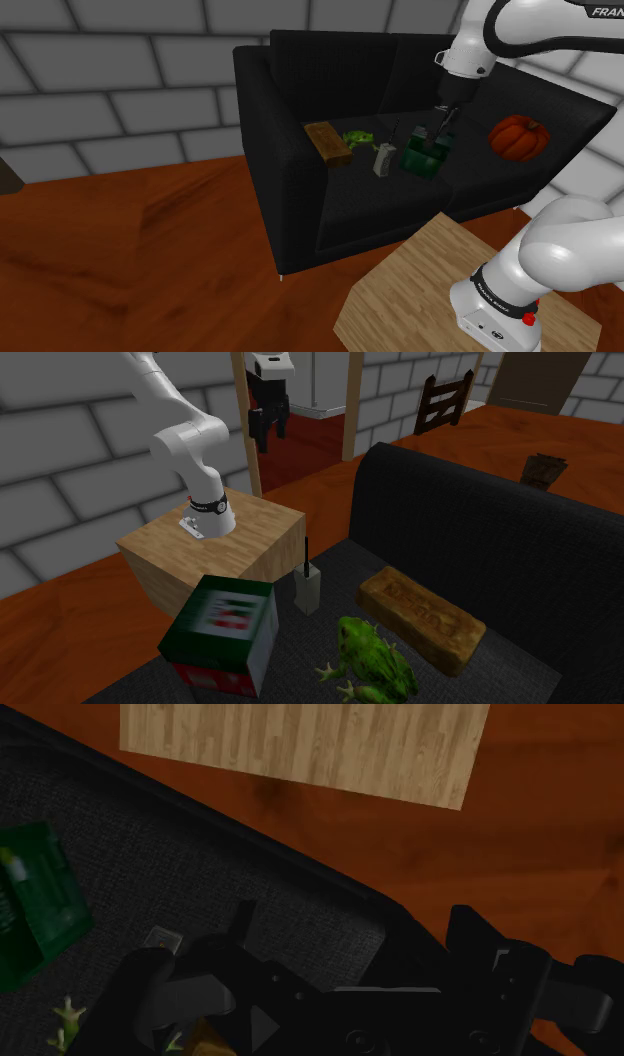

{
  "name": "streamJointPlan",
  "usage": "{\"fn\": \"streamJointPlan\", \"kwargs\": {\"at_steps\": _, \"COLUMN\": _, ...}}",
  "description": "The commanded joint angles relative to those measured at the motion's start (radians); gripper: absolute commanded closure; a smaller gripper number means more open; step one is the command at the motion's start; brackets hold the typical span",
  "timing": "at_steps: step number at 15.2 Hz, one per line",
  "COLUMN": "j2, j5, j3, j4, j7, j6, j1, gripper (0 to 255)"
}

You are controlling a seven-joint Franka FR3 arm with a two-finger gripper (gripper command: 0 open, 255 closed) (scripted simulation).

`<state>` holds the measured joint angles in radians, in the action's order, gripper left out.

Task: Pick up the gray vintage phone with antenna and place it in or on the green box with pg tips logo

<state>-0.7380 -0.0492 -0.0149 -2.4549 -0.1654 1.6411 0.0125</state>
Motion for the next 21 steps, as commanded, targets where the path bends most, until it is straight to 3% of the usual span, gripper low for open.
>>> {"fn": "streamJointPlan", "kwargs": {"at_steps": 1, "j2": 0.0, "j5": 0.0, "j3": 0.0, "j4": 0.0, "j7": 0.0, "j6": 0.0, "j1": 0.0, "gripper": 0}}
{"fn": "streamJointPlan", "kwargs": {"at_steps": 11, "j2": 0.284, "j5": 0.063, "j3": -0.015, "j4": -0.006, "j7": 0.098, "j6": 0.344, "j1": 0.087, "gripper": 0}}
{"fn": "streamJointPlan", "kwargs": {"at_steps": 21, "j2": 0.61, "j5": 0.132, "j3": -0.05, "j4": 0.107, "j7": 0.214, "j6": 0.611, "j1": 0.169, "gripper": 0}}
